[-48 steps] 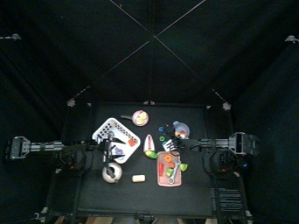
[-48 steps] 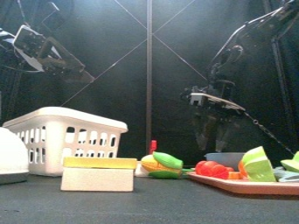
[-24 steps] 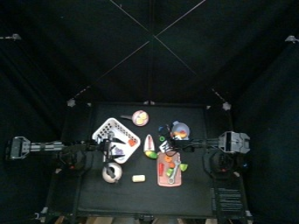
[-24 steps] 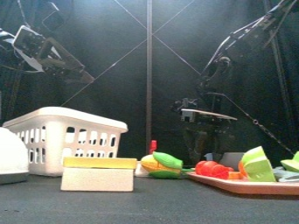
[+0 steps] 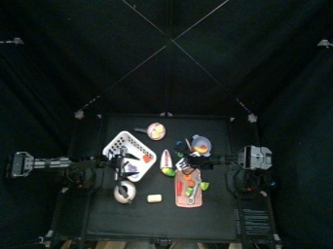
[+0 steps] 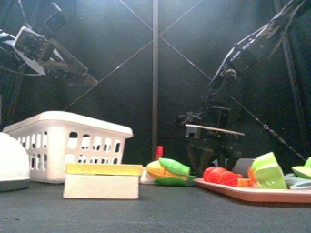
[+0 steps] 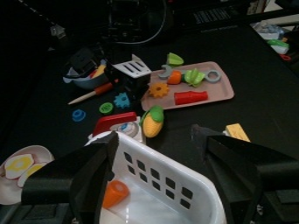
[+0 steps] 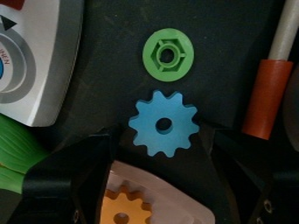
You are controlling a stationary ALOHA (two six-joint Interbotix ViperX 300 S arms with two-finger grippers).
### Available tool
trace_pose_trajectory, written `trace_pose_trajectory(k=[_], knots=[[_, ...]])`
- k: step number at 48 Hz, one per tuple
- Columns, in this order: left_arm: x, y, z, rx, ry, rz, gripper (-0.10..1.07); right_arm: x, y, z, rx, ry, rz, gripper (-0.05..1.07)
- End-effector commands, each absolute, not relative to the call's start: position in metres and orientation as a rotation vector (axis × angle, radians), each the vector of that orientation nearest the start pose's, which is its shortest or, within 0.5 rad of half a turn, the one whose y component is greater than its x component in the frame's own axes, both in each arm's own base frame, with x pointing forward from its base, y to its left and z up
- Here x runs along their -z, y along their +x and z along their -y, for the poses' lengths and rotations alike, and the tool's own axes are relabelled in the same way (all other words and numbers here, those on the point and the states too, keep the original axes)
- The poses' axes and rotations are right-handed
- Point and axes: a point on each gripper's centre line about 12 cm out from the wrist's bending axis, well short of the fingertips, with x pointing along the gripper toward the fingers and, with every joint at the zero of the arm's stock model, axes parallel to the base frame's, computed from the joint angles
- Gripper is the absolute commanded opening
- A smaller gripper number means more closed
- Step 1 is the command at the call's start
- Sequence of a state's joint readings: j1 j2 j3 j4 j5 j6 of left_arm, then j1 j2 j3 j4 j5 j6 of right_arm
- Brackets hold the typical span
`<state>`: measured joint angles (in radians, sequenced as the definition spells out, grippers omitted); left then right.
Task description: Grab blue gear
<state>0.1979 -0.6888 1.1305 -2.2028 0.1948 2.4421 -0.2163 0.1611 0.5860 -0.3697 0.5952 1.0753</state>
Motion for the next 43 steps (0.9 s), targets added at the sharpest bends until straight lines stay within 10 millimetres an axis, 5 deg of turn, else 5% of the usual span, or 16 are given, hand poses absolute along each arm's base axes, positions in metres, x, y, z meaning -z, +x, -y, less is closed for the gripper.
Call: trace_pose_trajectory(k=[1, 16, 28, 43], knots=[[-0.235, 0.238, -0.029, -0.004, 0.172, -0.311, 1.00, -0.099, 0.344, 0.101, 0.841, 0.651, -1.108, 1.01], [-0.235, 0.238, -0.028, 0.000, 0.172, -0.311, 1.00, -0.100, 0.341, 0.101, 0.857, 0.651, -1.122, 0.96], [-0.236, 0.238, -0.027, 0.002, 0.167, -0.306, 1.00, -0.100, 0.341, 0.100, 0.864, 0.637, -1.139, 0.81], [-0.239, 0.238, -0.033, -0.031, 0.119, -0.297, 1.00, -0.146, 0.335, 0.102, 0.877, 0.635, -1.065, 0.74]])
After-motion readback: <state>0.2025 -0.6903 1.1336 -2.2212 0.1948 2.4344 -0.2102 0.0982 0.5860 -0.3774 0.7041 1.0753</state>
